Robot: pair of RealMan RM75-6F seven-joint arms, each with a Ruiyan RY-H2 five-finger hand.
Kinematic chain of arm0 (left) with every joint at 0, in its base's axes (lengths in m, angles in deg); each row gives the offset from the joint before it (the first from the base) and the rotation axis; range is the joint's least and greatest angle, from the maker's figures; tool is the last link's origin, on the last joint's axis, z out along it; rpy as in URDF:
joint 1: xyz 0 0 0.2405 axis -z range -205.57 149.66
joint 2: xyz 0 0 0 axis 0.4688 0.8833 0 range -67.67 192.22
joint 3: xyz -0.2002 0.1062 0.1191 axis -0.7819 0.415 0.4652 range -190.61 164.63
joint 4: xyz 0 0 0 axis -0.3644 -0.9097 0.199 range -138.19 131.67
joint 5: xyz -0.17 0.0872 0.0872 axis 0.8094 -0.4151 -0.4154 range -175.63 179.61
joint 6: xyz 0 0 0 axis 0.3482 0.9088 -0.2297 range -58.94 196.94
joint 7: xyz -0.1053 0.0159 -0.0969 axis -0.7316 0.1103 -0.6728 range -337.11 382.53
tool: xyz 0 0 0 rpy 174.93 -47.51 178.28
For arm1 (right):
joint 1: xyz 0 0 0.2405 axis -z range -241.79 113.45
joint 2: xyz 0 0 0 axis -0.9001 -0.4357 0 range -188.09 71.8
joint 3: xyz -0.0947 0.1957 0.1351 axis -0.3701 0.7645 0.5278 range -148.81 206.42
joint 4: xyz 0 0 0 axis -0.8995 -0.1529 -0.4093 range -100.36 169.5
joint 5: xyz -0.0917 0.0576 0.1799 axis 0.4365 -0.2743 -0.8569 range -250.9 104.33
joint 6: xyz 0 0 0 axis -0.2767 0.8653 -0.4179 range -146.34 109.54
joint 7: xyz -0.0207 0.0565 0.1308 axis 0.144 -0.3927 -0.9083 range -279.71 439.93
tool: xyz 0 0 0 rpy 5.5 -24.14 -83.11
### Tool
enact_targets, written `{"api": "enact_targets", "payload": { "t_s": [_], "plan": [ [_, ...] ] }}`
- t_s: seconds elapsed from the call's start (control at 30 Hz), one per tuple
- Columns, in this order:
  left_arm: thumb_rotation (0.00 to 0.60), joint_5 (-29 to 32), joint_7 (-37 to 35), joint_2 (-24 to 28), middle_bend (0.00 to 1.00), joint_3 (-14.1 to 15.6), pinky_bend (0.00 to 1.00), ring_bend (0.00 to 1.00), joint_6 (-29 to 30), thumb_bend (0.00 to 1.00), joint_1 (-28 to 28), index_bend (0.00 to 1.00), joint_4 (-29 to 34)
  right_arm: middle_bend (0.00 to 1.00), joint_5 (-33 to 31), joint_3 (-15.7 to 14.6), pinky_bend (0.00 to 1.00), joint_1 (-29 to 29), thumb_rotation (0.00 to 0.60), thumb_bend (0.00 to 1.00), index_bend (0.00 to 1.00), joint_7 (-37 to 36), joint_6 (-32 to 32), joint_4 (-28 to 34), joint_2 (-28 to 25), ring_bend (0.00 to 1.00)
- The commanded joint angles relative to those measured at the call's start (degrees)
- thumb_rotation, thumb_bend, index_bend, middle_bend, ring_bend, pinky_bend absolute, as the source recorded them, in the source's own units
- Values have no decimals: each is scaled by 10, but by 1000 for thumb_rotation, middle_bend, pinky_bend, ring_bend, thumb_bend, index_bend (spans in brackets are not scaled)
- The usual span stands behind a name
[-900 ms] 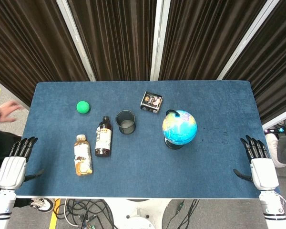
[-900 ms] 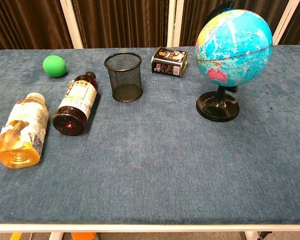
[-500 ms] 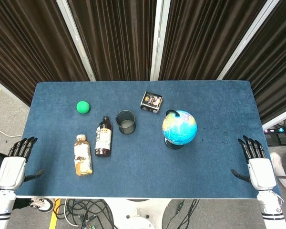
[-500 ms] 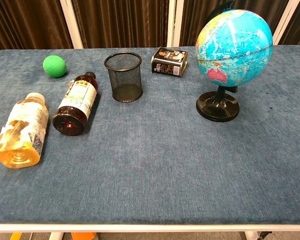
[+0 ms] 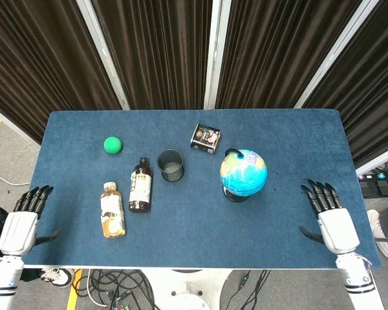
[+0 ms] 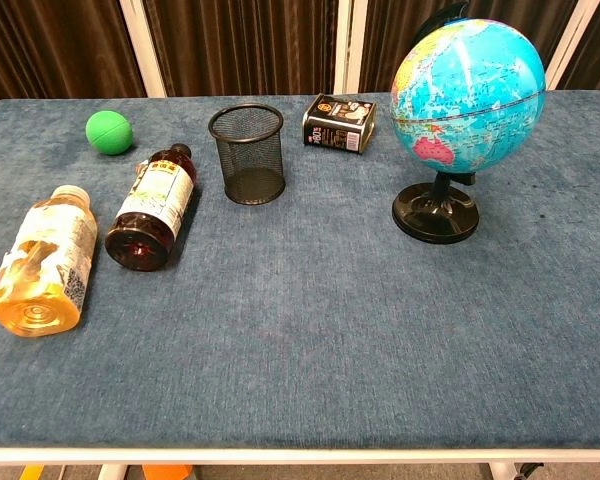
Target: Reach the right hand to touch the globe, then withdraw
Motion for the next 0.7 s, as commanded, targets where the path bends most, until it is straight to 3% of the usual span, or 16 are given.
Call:
{"api": "enact_targets", "payload": {
  "t_s": [0.03,0.27,0.7],
  "plan": [
    [600,-1,1,0,77,0,108,40,0,75,1,69,1,0,34,4,0,-31,600,0,0,49,22,48,-10,0],
    [600,1,-1,2,77,1,108,40,3,75,-3,69,1,0,57,7,0,-73,600,0,0,120,77,101,8,0],
    [600,4,-13,0,77,2,108,40,2,75,-4,69,-9,0,21,20,0,-94,600,0,0,159,107,111,22,0]
  ]
}}
